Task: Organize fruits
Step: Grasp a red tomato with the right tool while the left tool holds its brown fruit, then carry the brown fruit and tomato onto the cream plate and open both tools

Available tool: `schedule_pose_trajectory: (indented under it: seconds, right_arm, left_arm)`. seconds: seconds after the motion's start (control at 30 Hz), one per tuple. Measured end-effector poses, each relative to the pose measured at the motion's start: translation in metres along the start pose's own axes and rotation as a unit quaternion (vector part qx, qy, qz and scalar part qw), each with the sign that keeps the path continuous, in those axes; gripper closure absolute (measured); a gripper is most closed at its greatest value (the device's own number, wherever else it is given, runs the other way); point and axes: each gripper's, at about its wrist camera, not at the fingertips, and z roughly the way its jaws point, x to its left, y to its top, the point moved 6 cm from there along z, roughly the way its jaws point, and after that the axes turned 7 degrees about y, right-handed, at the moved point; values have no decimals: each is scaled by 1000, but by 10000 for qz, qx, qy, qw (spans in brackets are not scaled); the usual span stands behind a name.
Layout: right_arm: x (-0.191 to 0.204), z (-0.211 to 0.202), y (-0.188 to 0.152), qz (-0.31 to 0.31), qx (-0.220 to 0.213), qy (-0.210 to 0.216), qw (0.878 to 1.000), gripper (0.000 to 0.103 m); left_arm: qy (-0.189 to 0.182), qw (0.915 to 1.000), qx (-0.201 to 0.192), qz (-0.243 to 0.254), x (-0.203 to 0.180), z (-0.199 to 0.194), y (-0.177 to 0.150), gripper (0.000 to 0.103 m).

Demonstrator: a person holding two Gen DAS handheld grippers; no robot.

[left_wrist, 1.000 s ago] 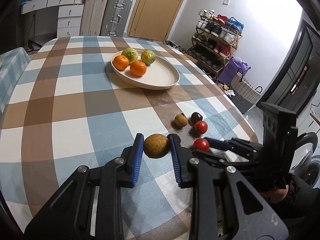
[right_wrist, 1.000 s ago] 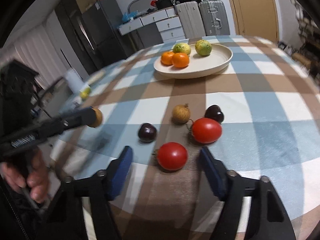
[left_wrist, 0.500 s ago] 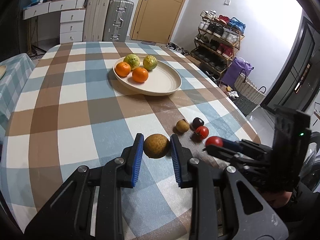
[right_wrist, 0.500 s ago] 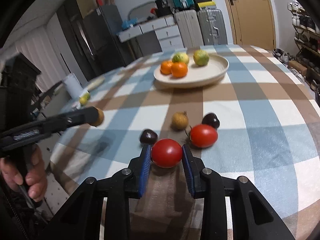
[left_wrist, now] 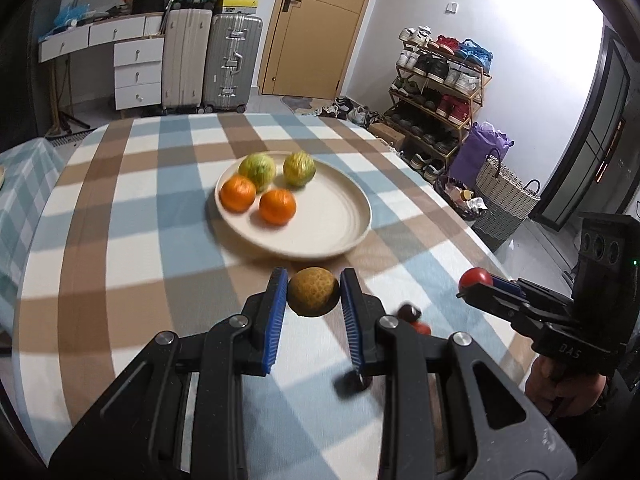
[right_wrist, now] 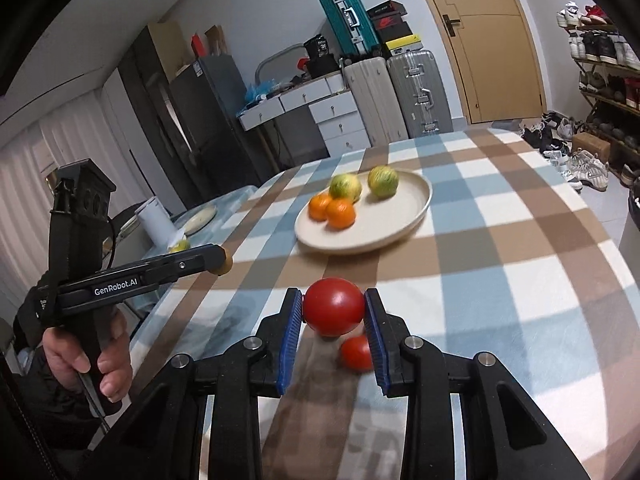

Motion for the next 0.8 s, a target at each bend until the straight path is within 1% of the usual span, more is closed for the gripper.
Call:
schedule_pose_trajectory:
  seconds: [0.27, 0.4, 0.6, 0.8]
  right_arm:
    - [-25, 18, 40, -59, 28, -14, 10000, 71]
    - [-37, 35, 64, -163, 98, 3, 9998, 71]
    - [-50, 69, 94, -336, 254, -15, 9991, 71]
    - [-68, 107, 112, -326, 479, -13, 9983, 71]
  left_arm:
    - [-112, 9999, 79, 47, -6, 56, 55, 79]
    - [-118, 9997, 168, 95, -8, 89, 78, 79]
    - [-77, 9993, 316, 168, -3, 135, 105, 79]
    - [-113, 9980, 586, 217, 1, 179, 113, 79]
